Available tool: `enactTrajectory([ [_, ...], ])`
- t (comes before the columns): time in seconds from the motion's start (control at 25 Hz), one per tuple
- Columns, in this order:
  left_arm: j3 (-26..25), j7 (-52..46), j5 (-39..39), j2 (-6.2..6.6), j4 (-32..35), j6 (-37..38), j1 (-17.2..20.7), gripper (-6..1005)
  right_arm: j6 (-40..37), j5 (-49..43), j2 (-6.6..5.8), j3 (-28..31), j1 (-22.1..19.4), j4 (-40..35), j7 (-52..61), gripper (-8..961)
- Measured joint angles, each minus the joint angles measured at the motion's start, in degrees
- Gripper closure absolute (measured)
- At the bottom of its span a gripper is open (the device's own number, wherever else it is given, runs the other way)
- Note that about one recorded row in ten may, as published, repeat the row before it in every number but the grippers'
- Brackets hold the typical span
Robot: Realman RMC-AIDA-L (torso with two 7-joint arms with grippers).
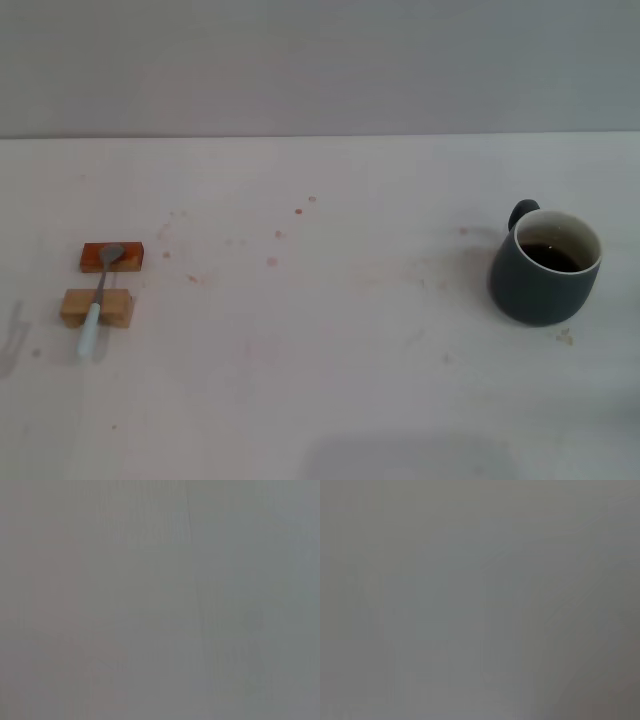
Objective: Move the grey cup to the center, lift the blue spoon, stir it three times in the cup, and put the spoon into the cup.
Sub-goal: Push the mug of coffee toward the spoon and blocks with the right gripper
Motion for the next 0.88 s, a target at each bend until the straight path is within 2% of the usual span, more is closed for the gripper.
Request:
enactTrajectory([
  [0.2, 0.00, -0.01, 0.00, 0.01, -0.19, 0.00, -0.07, 181, 6.03, 0.05, -0.08, 0.01, 4.19, -1.51, 0.02, 955],
  [0.4, 0.00, -0.02, 0.01, 0.02, -0.29, 0.00, -0.21, 183, 9.46, -0.36, -0.03, -0.58, 6.10, -1.26, -0.06, 955],
  [0.88, -0.01, -0.02, 0.01, -0.04, -0.47, 0.04, -0.23, 188, 12.76, -0.58, 0.16, -4.35, 7.20, 0.71, -0.01, 955],
])
